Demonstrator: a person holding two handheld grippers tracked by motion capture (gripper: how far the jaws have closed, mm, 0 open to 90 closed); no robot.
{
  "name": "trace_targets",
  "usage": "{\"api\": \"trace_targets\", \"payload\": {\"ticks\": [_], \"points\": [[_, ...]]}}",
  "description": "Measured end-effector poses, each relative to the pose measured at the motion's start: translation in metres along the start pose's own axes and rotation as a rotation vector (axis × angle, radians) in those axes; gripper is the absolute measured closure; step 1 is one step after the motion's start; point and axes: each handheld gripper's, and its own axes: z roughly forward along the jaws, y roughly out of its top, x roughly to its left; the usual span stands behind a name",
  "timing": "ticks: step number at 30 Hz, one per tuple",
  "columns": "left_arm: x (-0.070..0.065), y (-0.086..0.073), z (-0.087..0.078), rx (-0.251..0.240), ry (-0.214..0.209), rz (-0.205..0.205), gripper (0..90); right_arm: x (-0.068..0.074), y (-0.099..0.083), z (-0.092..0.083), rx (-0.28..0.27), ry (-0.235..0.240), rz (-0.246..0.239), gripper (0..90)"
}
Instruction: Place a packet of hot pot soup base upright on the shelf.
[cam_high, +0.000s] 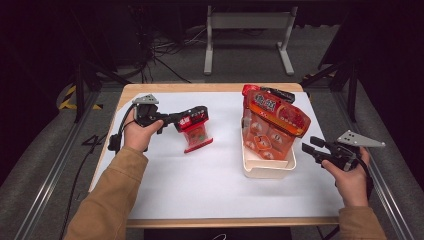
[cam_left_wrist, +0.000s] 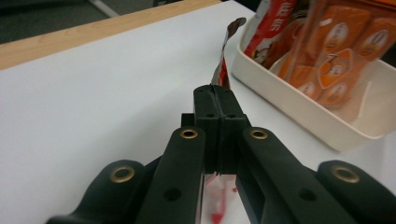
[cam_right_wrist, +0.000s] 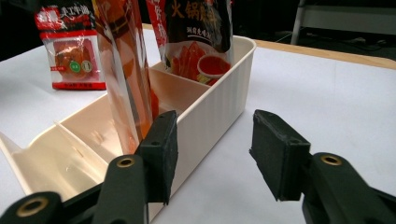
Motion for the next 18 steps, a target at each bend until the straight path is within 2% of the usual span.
{"api": "trace_targets", "payload": {"ticks": [1,2,5,10,14,18], "points": [[-0.003,0.002,-0.002,-0.002,-0.005,0.016,90.0,0.0,0.0,0.0,0.001,0.001,-0.003,52.1],[-0.005,0.002,-0.003,-0.004,-0.007,0.013,90.0,0.0,-0.001,0.001,0.003,-0.001,-0.003,52.5],[-0.012,0.006,-0.007,-0.001,-0.01,0.055,90.0,-0.001,-0.002,0.001,0.006,-0.004,-0.007,52.9],[-0.023,0.011,-0.015,-0.008,-0.015,0.087,90.0,-0.003,-0.004,0.001,0.018,-0.017,-0.012,53.3],[-0.032,0.016,-0.021,-0.018,-0.041,0.113,90.0,-0.004,-0.006,0.002,0.028,-0.024,-0.012,53.8],[-0.046,0.024,-0.026,-0.015,-0.07,0.156,90.0,-0.005,-0.008,0.003,0.035,-0.026,-0.01,53.8]]}}
